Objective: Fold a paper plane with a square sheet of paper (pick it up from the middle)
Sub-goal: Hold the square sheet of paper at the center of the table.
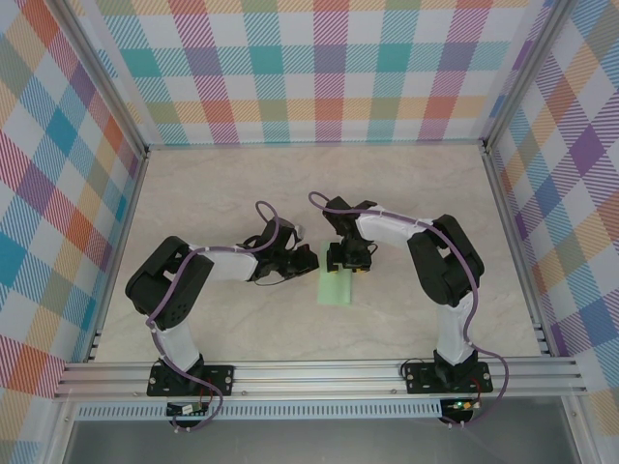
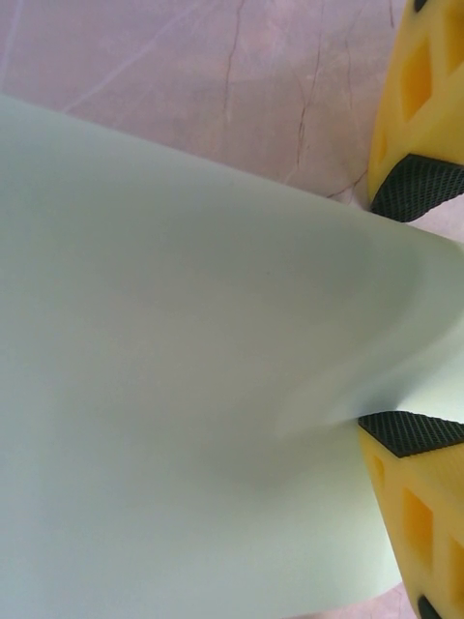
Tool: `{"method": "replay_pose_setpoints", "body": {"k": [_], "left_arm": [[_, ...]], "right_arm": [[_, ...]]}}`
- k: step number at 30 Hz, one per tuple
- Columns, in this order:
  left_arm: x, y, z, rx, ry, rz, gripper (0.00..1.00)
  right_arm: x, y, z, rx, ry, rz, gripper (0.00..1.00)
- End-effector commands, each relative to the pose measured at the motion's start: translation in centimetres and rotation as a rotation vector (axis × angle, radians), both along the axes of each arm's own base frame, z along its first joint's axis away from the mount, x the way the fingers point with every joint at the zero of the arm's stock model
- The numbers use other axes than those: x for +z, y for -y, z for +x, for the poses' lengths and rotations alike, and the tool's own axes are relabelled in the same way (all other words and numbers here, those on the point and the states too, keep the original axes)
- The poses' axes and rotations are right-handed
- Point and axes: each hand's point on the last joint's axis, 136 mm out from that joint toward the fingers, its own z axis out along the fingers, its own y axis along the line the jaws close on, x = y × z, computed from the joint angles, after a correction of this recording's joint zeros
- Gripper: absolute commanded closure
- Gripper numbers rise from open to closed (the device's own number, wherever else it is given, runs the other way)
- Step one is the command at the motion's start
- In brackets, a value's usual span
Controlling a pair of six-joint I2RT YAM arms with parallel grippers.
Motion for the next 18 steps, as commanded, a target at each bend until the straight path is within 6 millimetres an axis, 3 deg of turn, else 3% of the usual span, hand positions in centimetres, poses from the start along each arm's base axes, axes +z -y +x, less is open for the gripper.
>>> {"method": "replay_pose_setpoints", "body": {"k": [1,12,18], "left_arm": [[0.7,0.7,-0.4,-0.027,0.015,-0.029,0.93],[0.4,-1.2,0.2,0.057,0.043,0.058,0.94],[0.7,-0.6,0.2,0.038,0.042,0.026,0.94]], "right_arm": [[-7.4,2.5,-3.7,-0.016,-0.169,-0.108,0.39],[-7.5,2.4,-3.9,-0.057,-0.187,-0.049,0.39],[-7.5,2.5,-3.8,-0.05,-0.186,-0.054,0.39]]}}
